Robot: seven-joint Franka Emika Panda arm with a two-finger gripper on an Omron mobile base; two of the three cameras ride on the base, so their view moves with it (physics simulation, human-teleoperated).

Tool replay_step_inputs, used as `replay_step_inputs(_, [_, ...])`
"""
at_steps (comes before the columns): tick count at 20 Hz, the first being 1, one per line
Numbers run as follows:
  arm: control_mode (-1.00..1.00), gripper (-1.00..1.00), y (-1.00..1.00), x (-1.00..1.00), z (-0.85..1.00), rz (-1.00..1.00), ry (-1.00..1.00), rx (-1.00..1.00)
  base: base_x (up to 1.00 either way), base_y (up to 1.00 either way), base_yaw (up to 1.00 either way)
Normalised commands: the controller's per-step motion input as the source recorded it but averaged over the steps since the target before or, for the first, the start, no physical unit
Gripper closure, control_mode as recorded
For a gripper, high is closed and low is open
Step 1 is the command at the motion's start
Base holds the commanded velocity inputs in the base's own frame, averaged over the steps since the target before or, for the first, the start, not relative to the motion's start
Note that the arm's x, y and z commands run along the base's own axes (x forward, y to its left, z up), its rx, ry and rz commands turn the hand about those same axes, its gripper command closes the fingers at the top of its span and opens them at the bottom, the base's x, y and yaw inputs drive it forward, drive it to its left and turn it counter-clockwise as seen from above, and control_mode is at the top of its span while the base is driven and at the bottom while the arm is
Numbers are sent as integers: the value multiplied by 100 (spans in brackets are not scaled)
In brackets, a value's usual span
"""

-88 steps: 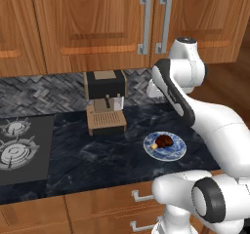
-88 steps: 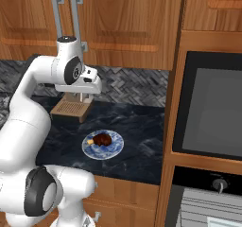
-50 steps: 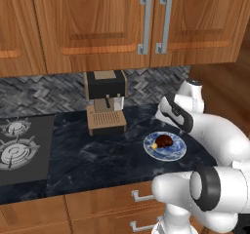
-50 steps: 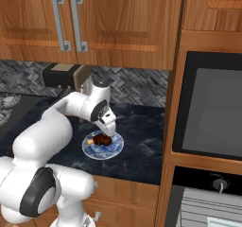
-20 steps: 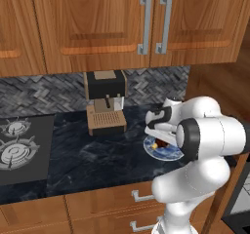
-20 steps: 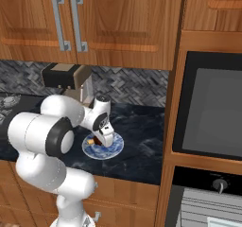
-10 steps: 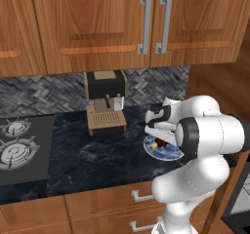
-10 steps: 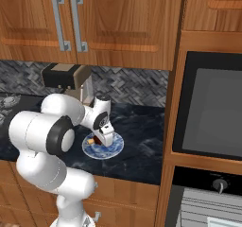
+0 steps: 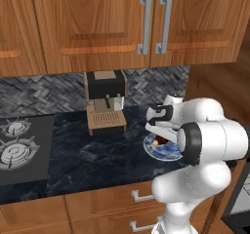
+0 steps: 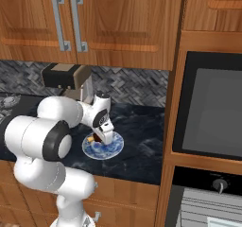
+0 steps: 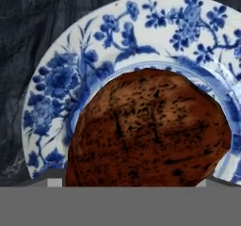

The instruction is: Place the steak on the rack of the oven.

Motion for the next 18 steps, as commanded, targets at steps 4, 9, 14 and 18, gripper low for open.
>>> replay_step_inputs(4, [-100, 100, 7, -32, 92, 0, -1, 0, 0, 0, 0])
replay_step_inputs(9, [-100, 100, 2, -59, 93, 2, -2, -6, 0, 0, 0])
replay_step_inputs(14, [-100, 100, 8, -46, 88, 11, -2, -8, 0, 0, 0])
replay_step_inputs(18, [-100, 100, 14, -71, 18, 11, -12, -3, 0, 0, 0])
